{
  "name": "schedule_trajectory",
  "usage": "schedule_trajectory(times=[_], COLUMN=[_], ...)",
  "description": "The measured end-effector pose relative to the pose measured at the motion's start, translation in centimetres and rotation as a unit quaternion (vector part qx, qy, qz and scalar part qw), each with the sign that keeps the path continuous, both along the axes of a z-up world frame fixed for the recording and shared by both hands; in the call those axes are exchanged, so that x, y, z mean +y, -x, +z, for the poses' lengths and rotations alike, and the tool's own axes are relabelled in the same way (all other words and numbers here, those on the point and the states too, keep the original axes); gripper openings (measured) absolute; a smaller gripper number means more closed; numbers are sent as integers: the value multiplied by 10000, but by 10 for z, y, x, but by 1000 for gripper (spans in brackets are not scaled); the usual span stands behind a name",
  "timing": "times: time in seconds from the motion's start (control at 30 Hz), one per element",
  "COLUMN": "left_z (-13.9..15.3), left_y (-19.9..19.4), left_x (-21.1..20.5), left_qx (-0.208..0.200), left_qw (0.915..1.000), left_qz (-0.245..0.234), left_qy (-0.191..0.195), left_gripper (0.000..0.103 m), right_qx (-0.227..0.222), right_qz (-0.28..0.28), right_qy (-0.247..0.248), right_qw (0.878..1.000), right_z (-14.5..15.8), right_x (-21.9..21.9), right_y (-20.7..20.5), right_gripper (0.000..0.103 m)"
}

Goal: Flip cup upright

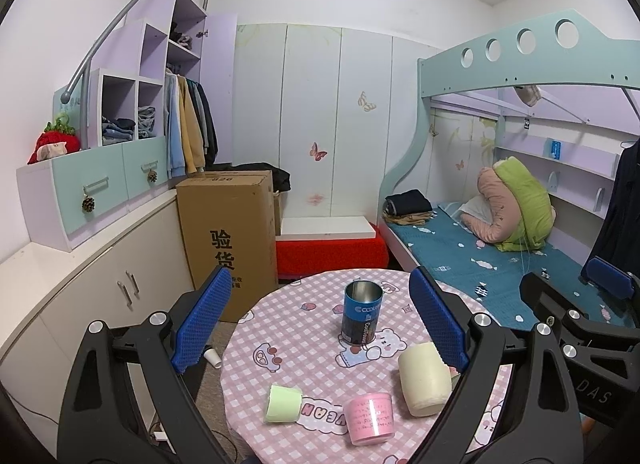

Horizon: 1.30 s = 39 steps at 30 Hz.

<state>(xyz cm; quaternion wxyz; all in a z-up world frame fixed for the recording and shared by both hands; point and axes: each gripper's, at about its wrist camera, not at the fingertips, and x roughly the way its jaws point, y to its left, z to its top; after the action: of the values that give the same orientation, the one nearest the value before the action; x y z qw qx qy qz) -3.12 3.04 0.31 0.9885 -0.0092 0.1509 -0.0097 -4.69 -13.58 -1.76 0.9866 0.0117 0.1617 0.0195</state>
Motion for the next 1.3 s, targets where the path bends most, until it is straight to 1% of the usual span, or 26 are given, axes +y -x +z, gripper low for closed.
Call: schedule_trajectory(times=[0.27, 0.37, 0.67, 1.3], left_z=[-1, 0, 1, -4], left_y=[0, -1, -9, -9], left_x=[-1, 2, 13, 7], left_qx=[4, -40, -41, -52], left_qw=[10000, 9999, 9998, 9997], left_qz=[11, 109, 110, 127], left_qy=[-14, -61, -131, -186], left_gripper=[91, 95, 95, 95], right_qx=[2, 19, 84, 100], right_qz=[-5, -11, -16, -17], right_qy=[-3, 16, 11, 5], right_qw=[10000, 10000, 10000, 9999], right_z=[0, 0, -3, -6], right_x=[0, 0, 0, 3], right_y=[0, -1, -5, -6], right_gripper=[95, 95, 95, 95])
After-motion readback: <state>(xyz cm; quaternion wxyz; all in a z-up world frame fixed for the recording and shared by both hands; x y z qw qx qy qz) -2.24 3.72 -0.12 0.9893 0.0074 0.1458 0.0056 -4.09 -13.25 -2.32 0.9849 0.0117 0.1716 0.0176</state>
